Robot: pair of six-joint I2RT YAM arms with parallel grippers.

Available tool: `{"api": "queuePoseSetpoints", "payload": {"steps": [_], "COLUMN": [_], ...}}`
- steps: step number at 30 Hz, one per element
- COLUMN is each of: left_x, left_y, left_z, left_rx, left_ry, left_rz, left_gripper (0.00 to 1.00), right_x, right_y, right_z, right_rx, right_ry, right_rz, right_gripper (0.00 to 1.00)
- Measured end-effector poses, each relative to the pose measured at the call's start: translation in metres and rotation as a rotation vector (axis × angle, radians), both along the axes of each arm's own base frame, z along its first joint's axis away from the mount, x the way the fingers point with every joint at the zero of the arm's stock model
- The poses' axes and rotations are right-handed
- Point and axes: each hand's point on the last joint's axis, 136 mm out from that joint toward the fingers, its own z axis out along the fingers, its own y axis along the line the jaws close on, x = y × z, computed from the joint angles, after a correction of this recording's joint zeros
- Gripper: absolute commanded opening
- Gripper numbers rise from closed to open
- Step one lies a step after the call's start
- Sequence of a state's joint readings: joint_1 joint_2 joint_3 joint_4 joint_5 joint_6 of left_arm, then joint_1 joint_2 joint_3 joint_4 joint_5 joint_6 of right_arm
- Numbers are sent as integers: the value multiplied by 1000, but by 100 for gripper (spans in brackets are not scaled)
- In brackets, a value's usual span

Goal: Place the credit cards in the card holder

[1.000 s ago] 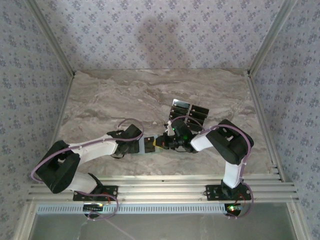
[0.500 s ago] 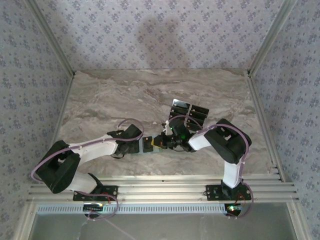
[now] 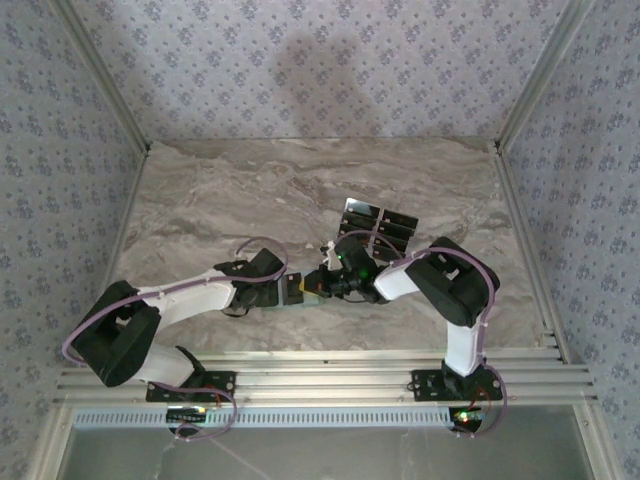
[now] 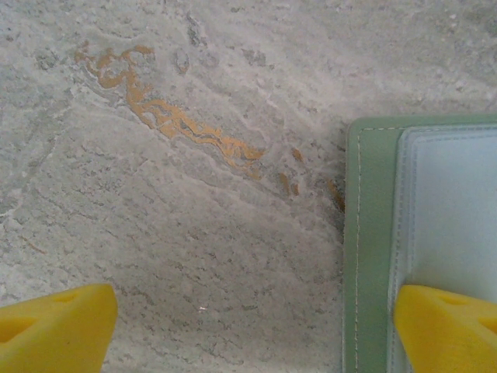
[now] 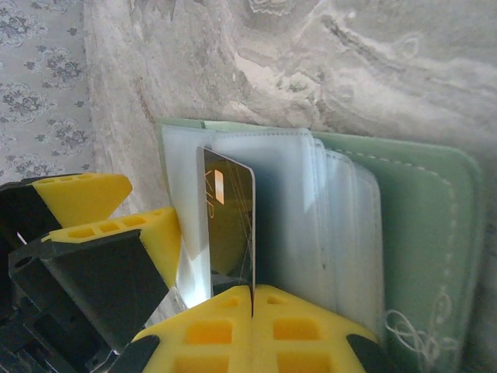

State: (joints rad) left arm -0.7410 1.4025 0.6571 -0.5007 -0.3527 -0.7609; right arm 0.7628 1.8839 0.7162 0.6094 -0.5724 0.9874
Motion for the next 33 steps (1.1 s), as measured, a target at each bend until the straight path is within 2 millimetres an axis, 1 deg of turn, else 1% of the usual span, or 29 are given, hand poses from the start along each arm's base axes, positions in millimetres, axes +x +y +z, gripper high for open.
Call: {"api": "queuePoseSetpoints", "payload": {"steps": [9,10,13,15,17,21,24,27,30,33], "left_x": [0,0,0,0,1,7,11,10,9,6], "left_y": [0,0,0,1,4,10,15,20,25,29], "left_z": [0,0,2,4,7,20,29,31,30,28], "left_rx": [0,0,0,3,2,-17,-33,-32,-27,-19], "left_ry": [0,0,1,4,4,-19,-38,-36,-26,-20], "left_rz": [0,0,0,3,13,48,74,96,118,137], "left_gripper": [94,94,95,96,96,97,97,98,98,98], "right_x": [-2,-2,-1,0,0,-3,-3,1,7,11], "right_y": [14,15,15,18,18,10,5,2,0,-1], "right_z": [0,0,0,6,11,15,20,28,33,38], "right_rx": [-2,-5,-12,-12,-23,-79,-122,-165,-230,-301], "right_ry": [1,3,9,0,-9,-17,-31,-60,-96,-135], "right_rz": [26,27,28,32,37,39,41,49,61,76], "right_gripper": [0,2,21,32,38,43,43,39,31,19]}}
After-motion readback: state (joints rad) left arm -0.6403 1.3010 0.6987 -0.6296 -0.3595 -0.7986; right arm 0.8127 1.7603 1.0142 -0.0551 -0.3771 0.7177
